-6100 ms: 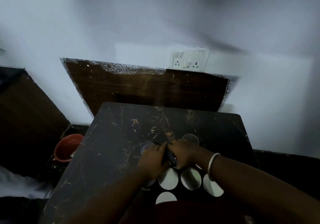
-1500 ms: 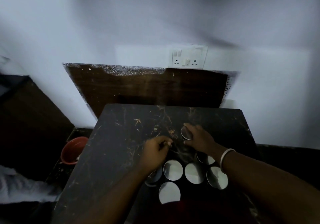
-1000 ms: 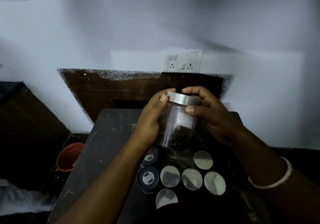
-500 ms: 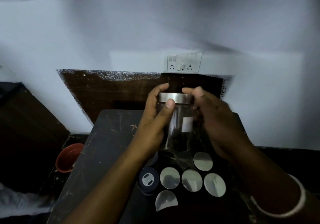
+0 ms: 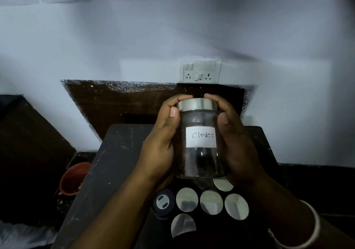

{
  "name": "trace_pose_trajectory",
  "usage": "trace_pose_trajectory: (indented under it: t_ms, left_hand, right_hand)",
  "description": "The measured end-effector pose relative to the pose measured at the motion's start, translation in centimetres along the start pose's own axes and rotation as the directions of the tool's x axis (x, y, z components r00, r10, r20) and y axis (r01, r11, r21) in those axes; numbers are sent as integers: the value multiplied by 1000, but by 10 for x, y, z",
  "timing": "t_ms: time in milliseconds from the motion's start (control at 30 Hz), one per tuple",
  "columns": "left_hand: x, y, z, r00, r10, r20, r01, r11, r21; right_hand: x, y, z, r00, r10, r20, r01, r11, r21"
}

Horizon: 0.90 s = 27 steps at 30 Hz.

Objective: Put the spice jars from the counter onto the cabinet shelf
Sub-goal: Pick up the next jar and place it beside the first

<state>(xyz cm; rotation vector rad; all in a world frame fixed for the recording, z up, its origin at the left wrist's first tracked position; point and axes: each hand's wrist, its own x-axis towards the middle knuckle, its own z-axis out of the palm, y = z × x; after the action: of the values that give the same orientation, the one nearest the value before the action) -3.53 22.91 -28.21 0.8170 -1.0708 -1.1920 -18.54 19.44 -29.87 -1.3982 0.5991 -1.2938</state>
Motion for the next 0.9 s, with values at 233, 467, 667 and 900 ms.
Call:
trace_pose_trajectory:
  t_ms: [233, 467, 667, 900]
  left_hand:
    - [-3, 6, 6, 999, 51, 11, -51, 999, 12]
    - [-3, 16, 11, 994, 105, 4, -105, 993, 59]
    - [-3, 20, 13, 992, 125, -14, -124, 990, 64]
    - [-4, 24, 15, 988, 153, -3, -152, 986, 63]
  right_hand:
    - [-2, -8, 4, 996, -84, 10, 84, 996, 28]
    - [-2, -15, 12, 990, -136, -32, 137, 990, 26]
    - [-2, -22, 15, 989, -147, -28, 148, 988, 53]
    - [-4, -29, 15, 982, -185, -28, 185, 983, 12]
